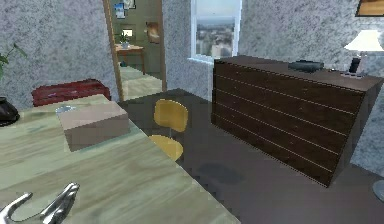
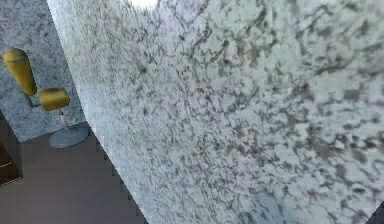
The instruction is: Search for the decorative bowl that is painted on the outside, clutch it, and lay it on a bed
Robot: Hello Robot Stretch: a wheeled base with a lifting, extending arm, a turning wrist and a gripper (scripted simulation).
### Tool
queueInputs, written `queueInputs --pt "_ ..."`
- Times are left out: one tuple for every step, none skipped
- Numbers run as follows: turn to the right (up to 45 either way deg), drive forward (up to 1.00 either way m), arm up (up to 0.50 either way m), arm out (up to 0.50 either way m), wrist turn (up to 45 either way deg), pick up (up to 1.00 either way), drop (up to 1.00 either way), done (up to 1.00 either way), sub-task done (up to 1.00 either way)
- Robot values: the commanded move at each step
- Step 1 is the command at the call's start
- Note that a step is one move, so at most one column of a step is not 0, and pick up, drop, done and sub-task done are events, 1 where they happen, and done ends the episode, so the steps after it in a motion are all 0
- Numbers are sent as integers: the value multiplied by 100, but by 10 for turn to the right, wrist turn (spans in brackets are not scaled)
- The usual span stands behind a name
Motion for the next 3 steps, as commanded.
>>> queueInputs --pt "330 0 0 0 0 0 0 0 0" --pt "0 45 0 0 0 0 0 0 0" --pt "-30 0 0 0 0 0 0 0 0"
